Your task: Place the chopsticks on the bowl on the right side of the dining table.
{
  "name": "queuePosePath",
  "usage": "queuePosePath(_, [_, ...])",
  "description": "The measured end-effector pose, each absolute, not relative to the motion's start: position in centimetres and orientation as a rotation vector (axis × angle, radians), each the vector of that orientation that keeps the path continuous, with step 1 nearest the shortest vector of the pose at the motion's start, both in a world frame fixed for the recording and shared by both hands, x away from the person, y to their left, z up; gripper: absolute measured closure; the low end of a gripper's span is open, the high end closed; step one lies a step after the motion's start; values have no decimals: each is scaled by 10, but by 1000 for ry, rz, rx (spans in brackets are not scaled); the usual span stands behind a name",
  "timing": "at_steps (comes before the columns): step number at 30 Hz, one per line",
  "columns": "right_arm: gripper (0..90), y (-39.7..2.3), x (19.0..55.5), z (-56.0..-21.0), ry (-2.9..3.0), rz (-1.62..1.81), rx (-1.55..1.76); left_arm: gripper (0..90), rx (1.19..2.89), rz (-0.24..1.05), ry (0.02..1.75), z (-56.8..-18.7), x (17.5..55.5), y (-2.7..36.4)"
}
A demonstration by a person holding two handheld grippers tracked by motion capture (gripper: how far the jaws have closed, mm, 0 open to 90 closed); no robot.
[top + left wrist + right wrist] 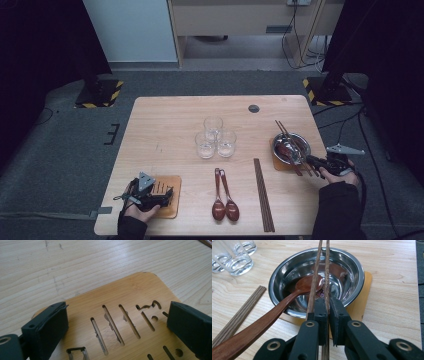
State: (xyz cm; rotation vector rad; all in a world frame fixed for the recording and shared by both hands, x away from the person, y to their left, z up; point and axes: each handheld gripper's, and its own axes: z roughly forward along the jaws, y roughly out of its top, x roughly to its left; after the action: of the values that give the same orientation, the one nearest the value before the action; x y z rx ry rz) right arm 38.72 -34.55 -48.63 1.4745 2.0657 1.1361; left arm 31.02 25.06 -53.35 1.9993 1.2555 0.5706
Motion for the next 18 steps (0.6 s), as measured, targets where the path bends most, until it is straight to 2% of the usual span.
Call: queuePosePath(18, [846,-343,394,-489,2045,1165,1479,26,1999,570,1255,-533,310,251])
